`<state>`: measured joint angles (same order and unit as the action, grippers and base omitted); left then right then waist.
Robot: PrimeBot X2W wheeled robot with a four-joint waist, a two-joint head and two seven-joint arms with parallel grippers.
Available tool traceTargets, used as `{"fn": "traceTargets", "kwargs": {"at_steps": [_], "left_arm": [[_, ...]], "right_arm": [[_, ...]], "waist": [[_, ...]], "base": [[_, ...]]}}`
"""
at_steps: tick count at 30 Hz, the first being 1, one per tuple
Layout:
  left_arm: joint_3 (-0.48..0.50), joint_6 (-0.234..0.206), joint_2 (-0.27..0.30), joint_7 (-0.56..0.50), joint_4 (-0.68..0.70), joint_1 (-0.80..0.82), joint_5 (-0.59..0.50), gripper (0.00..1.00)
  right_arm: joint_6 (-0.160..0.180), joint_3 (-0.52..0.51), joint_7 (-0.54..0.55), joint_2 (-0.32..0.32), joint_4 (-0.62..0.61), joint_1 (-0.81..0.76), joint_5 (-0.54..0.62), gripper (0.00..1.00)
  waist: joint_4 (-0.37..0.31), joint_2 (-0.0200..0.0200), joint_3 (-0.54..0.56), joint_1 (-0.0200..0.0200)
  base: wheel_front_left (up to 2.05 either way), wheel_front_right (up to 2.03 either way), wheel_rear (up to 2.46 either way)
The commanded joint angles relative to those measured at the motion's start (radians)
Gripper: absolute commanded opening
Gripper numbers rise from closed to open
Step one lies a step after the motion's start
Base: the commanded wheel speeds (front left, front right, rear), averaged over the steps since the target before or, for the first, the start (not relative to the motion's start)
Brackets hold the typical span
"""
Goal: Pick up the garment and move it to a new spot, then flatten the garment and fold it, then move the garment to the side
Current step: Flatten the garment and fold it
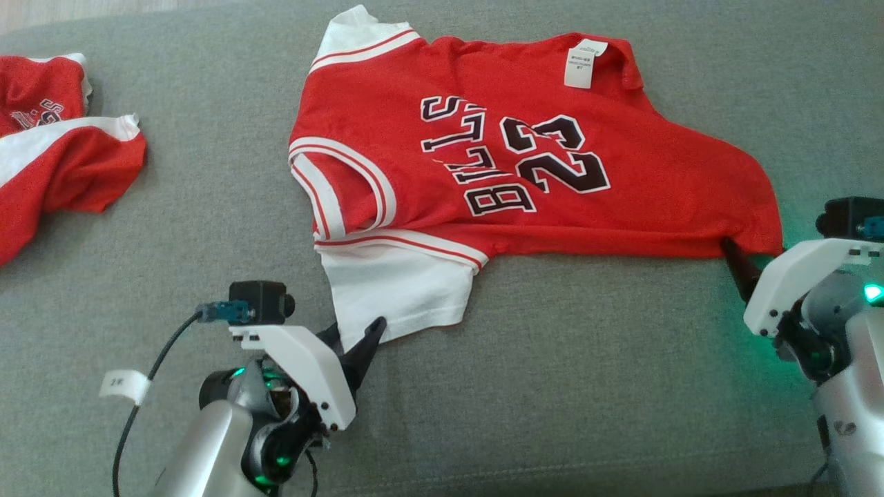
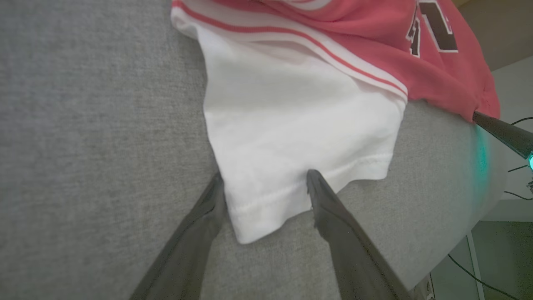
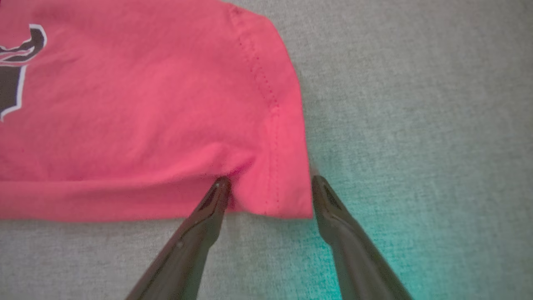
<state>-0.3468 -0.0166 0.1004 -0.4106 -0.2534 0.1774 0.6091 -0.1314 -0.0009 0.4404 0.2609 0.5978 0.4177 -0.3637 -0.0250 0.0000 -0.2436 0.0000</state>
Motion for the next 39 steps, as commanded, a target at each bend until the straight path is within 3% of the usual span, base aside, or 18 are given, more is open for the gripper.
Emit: {"fn": "traceTargets", "kwargs": {"at_steps": [1, 2, 3, 4, 6, 7, 8, 9, 10, 24, 33, 39], "left_arm": [[0.017, -0.004, 0.010, -0.003, -0.013, 0.019, 0.002, 0.96], [0.017, -0.003, 0.011, -0.001, -0.015, 0.019, 0.003, 0.89], [0.017, -0.002, 0.013, -0.001, -0.016, 0.019, 0.003, 0.68], [0.017, -0.002, 0.014, 0.000, -0.018, 0.019, 0.004, 0.48], [0.016, -0.001, 0.016, 0.001, -0.021, 0.018, 0.005, 0.26], [0.016, 0.001, 0.016, 0.006, -0.021, 0.017, 0.006, 0.02], [0.017, 0.002, 0.016, 0.011, -0.021, 0.015, 0.007, 0.00], [0.017, 0.002, 0.016, 0.011, -0.021, 0.015, 0.007, 0.00], [0.018, 0.002, 0.016, 0.013, -0.021, 0.014, 0.009, 0.00], [0.051, -0.004, 0.042, 0.096, 0.062, -0.018, 0.010, 0.00], [0.117, 0.017, 0.139, 0.127, 0.214, 0.070, -0.010, 0.00], [0.132, 0.075, 0.211, 0.115, 0.173, 0.278, -0.036, 0.00]], "right_arm": [[0.001, 0.029, -0.016, 0.013, -0.014, 0.022, -0.011, 1.00], [0.001, 0.035, -0.027, 0.015, -0.011, 0.025, -0.012, 1.00], [0.001, 0.039, -0.036, 0.016, -0.007, 0.028, -0.014, 0.94], [0.001, 0.044, -0.044, 0.018, -0.002, 0.030, -0.016, 0.80], [0.001, 0.056, -0.064, 0.021, 0.007, 0.035, -0.021, 0.50], [0.001, 0.063, -0.077, 0.023, 0.009, 0.037, -0.022, 0.37], [0.001, 0.067, -0.094, 0.026, 0.011, 0.040, -0.021, 0.12], [0.001, 0.067, -0.094, 0.026, 0.011, 0.040, -0.021, 0.12], [0.001, 0.071, -0.110, 0.028, 0.014, 0.042, -0.021, 0.00], [0.001, 0.108, -0.293, 0.048, -0.006, 0.033, -0.044, 0.00], [0.001, 0.140, -0.350, 0.043, -0.143, 0.039, -0.080, 0.00], [0.001, 0.199, -0.312, 0.031, -0.170, 0.150, -0.132, 0.00]], "waist": [[0.001, 0.0000, -0.001, 0.0000], [0.002, 0.0000, -0.001, 0.0000], [0.002, 0.0000, -0.001, 0.0000], [0.002, 0.0000, 0.000, 0.0000], [0.002, 0.0000, 0.005, 0.0000], [0.001, 0.0000, 0.007, 0.0000], [0.001, 0.0000, 0.011, 0.0000], [0.001, 0.0000, 0.011, 0.0000], [0.000, 0.0000, 0.014, 0.0000], [0.002, 0.0000, 0.086, 0.0000], [0.015, 0.0000, 0.108, 0.0000], [0.023, 0.0000, 0.028, 0.0000]], "base": [[0.00, 0.00, 0.00], [0.00, 0.00, 0.00], [0.00, 0.00, 0.00], [0.00, 0.00, 0.00], [0.00, 0.00, 0.00], [0.00, 0.00, 0.00], [0.00, 0.00, 0.00], [0.00, 0.00, 0.00], [0.00, 0.00, 0.00], [0.00, 0.00, 0.00], [0.00, 0.00, 0.00], [0.00, 0.00, 0.00]]}}
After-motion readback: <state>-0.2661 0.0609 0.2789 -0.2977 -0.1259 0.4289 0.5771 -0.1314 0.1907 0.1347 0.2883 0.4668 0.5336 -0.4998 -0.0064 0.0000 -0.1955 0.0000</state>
